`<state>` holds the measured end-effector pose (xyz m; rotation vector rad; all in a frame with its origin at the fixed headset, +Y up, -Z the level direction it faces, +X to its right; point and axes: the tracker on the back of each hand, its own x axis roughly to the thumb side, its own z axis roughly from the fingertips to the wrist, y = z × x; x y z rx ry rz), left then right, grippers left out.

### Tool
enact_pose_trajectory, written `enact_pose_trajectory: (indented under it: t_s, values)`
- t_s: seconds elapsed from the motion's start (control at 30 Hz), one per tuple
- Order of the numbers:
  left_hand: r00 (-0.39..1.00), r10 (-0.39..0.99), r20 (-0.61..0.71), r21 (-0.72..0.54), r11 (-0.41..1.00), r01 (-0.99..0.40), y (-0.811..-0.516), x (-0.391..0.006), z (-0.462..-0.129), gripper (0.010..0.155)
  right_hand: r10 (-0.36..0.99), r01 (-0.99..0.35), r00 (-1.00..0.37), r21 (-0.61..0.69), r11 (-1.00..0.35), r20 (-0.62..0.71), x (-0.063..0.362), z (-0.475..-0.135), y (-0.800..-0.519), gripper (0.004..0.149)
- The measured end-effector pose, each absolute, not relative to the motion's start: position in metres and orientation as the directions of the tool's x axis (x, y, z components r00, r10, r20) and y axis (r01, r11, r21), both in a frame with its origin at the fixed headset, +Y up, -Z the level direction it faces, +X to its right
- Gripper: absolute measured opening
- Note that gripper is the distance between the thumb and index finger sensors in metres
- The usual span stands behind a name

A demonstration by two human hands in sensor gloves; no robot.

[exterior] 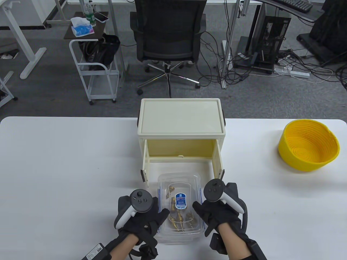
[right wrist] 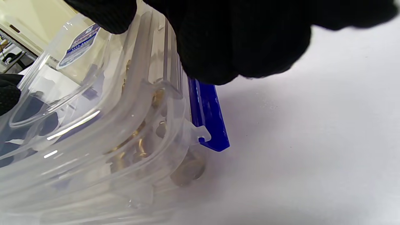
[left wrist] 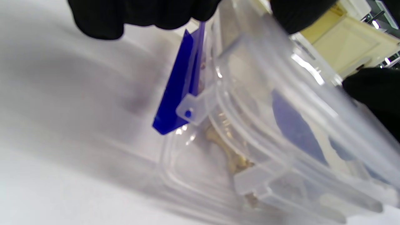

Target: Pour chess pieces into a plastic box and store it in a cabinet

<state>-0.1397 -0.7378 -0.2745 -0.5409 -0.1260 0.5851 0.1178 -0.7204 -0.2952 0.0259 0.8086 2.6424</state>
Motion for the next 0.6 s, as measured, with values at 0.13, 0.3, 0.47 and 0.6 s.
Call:
enact_pose_trajectory:
  t_s: [0.13,0.3,0.47,0.6]
  values:
    - [0.836,0.548,-0.039,-0.520,0.703,-0.485,-0.742,-0.140,-0.275,0.074,0.358,-0.349,-0.929,0.554,-0.756,-0.097,0.118,-0.296,-0.723,0.065]
    - [0.834,0.549,-0.048,-0.529,0.695,-0.488,-0.747,-0.140,-0.275,0.074,0.349,-0.344,-0.932,0.562,-0.752,-0.102,0.117,-0.296,-0.727,0.065]
    - [0.847,0.530,-0.044,-0.530,0.706,-0.470,-0.750,-0.138,-0.274,0.074,0.338,-0.336,-0.935,0.570,-0.750,-0.107,0.117,-0.296,-0.730,0.065]
    - [0.847,0.530,-0.043,-0.526,0.708,-0.471,-0.750,-0.138,-0.274,0.074,0.337,-0.337,-0.935,0.575,-0.745,-0.111,0.118,-0.296,-0.731,0.065]
